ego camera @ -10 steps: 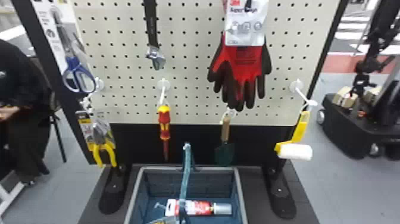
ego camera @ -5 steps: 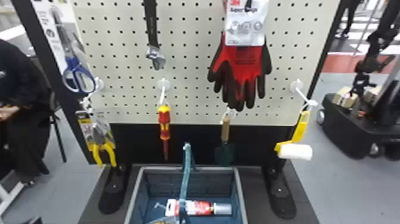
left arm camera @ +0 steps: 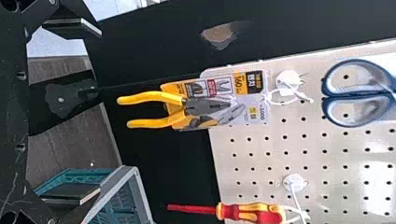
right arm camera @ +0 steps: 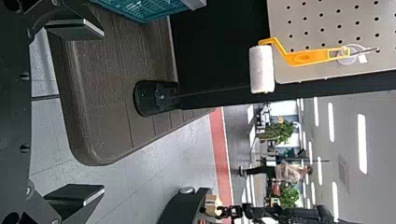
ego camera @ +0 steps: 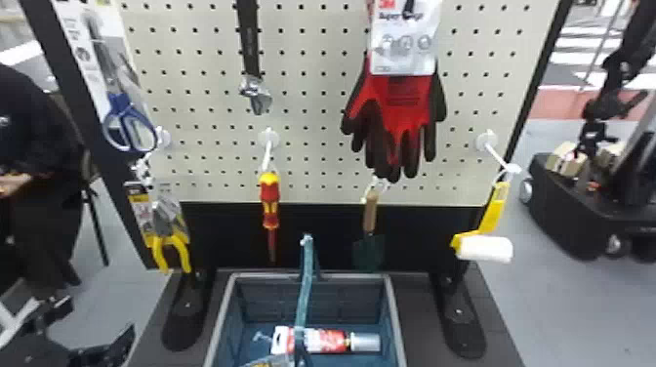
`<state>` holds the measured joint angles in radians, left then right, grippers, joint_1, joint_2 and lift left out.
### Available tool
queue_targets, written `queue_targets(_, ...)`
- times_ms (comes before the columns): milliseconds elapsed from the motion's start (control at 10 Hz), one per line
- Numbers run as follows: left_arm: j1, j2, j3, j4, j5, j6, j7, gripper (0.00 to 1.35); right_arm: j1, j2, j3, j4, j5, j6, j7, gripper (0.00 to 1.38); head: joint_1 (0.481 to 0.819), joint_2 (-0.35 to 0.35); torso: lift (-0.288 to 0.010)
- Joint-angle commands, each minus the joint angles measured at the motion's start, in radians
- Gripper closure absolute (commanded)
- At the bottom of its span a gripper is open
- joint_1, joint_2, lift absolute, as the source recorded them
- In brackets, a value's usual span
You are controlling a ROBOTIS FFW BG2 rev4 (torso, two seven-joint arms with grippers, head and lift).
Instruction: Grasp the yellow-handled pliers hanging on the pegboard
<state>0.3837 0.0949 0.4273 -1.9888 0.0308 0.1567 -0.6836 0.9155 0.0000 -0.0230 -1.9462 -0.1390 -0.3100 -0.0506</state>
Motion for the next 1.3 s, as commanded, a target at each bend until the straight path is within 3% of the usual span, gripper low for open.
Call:
queue_targets(0,-0.117,0.045,-0.004,0.132,0.017,-0.019,-0.04,0.14,0.0,0.001,0.0,0.001,-0.001,0.0,0.0,0.13,0.549,0.0,-0.1)
queue_targets(400,-0.411,0.143,-0.035,0.424,0.113,-0.008,-0.238,0.14,-0.006,0.001,0.0,0.006,-0.002,0.0,0.0,0.13,0.549,0.0,-0.1)
queue_targets(700,-0.632,0.235,-0.174,0.657,0.158,0.07,-0.419,0.14,-0.013,0.001,0.002,0.011,-0.002,0.0,0.0,0.13,0.549,0.0,-0.1)
queue_targets(800,-0.684,0.244,-0.194,0.714,0.149,0.081,-0.47,0.14,-0.022,0.001,0.002,0.016,-0.002,0.0,0.002,0.13,0.549,0.0,-0.1)
queue_targets(1200,-0.765,0.272,-0.213,0.709,0.061,0.138,-0.61,0.17,-0.011,0.001,0.002,0.018,-0.005,0.0,0.002,0.13,0.549,0.0,-0.1)
